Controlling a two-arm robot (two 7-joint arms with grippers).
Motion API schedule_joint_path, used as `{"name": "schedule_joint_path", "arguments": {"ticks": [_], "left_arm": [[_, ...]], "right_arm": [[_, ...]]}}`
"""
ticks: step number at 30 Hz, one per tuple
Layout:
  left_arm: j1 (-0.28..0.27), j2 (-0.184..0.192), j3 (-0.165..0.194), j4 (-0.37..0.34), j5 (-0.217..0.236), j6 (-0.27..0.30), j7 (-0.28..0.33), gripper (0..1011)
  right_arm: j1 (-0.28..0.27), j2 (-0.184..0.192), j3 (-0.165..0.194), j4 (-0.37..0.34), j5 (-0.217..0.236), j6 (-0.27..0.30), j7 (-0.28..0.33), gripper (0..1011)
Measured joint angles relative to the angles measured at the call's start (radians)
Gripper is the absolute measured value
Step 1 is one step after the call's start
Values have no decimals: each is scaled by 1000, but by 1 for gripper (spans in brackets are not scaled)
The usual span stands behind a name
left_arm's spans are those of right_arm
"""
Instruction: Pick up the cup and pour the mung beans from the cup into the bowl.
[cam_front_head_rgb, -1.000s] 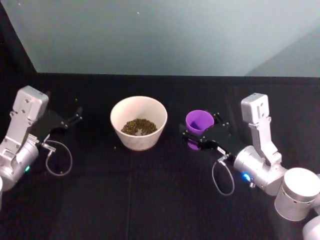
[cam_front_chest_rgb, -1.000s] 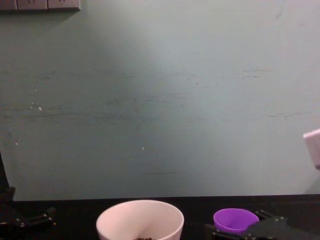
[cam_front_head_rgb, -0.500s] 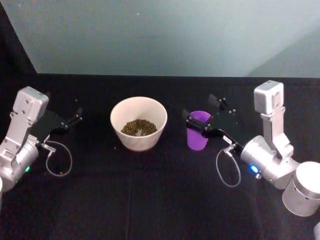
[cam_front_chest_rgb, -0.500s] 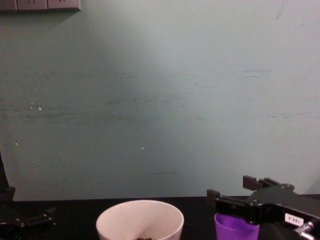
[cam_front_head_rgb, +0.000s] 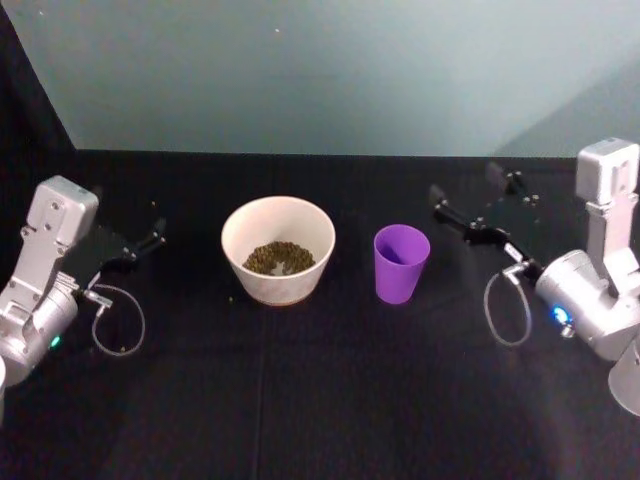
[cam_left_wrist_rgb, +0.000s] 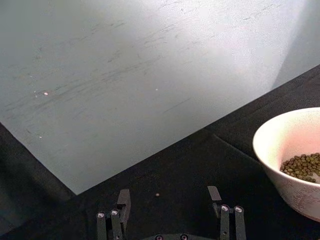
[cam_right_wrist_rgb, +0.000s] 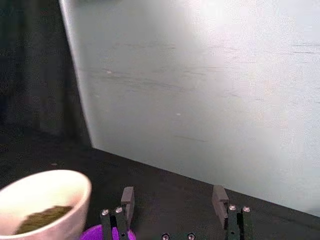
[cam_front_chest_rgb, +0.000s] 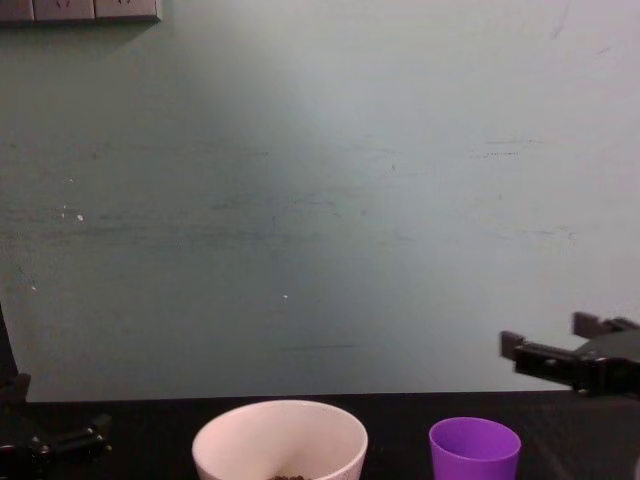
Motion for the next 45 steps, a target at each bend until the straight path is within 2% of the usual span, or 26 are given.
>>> {"name": "schedule_joint_path", "arguments": {"ticks": [4,5,9,12,17,21,45], "left_arm": [[0,0,0,0,0,0,0,1000],[0,0,0,0,0,0,0,1000],[0,0,0,0,0,0,0,1000],[0,0,0,0,0,0,0,1000],[0,0,0,0,0,0,0,1000],[0,0,0,0,0,0,0,1000],[0,0,0,0,0,0,0,1000]], "right_arm": [[4,4,14,17,-24,10,-32,1003],[5,5,15,24,-50,20,-56,1003],[7,1,13,56,-101,38,-95,1003],[8,-8,13,90,-118,41,-103,1003],[6,-24,27,120,-125,29,-107,1003],[-3,-39,41,130,-130,-1,-107,1003],[0,-35,36,128,-130,9,-108,1002]]}}
